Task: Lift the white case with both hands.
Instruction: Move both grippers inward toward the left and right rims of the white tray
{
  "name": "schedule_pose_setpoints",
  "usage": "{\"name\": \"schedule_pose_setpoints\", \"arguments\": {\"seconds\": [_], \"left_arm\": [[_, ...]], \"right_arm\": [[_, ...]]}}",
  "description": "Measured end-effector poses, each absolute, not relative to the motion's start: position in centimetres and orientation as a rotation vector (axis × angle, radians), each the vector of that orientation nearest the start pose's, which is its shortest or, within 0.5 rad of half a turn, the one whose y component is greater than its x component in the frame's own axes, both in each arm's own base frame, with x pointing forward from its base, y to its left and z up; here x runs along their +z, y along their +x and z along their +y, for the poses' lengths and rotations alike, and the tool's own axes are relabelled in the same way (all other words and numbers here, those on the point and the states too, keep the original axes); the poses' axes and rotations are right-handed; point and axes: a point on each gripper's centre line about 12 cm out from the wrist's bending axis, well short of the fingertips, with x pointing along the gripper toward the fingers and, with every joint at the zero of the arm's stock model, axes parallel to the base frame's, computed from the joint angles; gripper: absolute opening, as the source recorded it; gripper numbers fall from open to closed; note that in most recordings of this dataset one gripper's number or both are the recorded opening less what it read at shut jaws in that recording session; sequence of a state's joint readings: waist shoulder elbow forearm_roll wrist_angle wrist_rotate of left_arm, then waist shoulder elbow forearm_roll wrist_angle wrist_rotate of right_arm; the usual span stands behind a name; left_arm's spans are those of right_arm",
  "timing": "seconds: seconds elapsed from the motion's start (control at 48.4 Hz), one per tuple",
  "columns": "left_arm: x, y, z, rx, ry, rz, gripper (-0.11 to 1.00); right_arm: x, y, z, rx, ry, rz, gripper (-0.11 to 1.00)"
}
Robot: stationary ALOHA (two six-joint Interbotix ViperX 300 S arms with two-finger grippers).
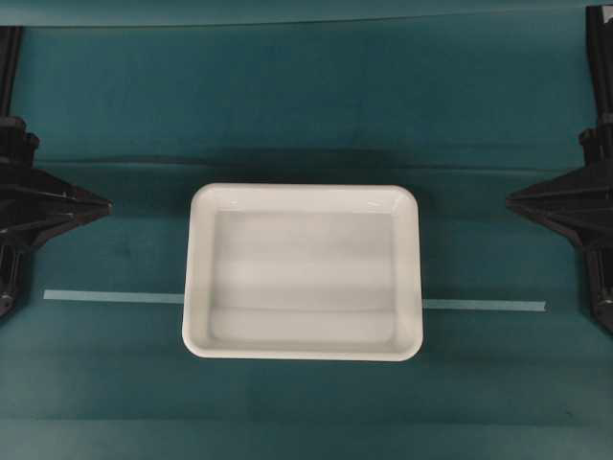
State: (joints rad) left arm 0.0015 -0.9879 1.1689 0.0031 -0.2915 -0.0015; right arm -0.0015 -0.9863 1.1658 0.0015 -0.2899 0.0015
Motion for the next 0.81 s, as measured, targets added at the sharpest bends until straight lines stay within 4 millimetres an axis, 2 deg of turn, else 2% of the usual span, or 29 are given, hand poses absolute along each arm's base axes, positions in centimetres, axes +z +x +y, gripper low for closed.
{"name": "schedule_pose_setpoints", "arguments": {"seconds": [0.041, 0.083, 0.124, 0.186, 0.454, 0.64, 0.805], "left_arm": [[30.1, 19.5, 0.0, -0.002, -0.011, -0.104, 0.13], [30.1, 19.6, -0.2, -0.012, -0.042, -0.095, 0.07], [30.2, 19.7, -0.3, -0.021, -0.067, -0.090, 0.02], [30.6, 19.7, -0.4, -0.027, -0.115, -0.097, -0.03], [31.4, 20.1, -0.4, -0.037, -0.357, -0.078, -0.03], [31.1, 20.5, -0.4, -0.038, -0.648, -0.041, -0.03], [30.0, 21.2, -0.5, -0.014, -0.930, 0.025, -0.03]], "right_arm": [[30.1, 19.5, 0.0, -0.002, 0.007, -0.110, 0.09], [30.1, 19.5, -0.1, -0.005, 0.029, -0.109, 0.05], [30.0, 19.5, -0.2, -0.011, 0.080, -0.100, 0.00], [29.9, 19.5, -0.3, -0.018, 0.162, -0.082, 0.00], [29.5, 19.7, -0.5, -0.049, 0.679, 0.029, 0.00], [28.7, 19.7, -0.2, -0.067, 0.924, 0.102, 0.00], [28.5, 19.8, -0.2, -0.085, 1.130, 0.107, 0.00]]}}
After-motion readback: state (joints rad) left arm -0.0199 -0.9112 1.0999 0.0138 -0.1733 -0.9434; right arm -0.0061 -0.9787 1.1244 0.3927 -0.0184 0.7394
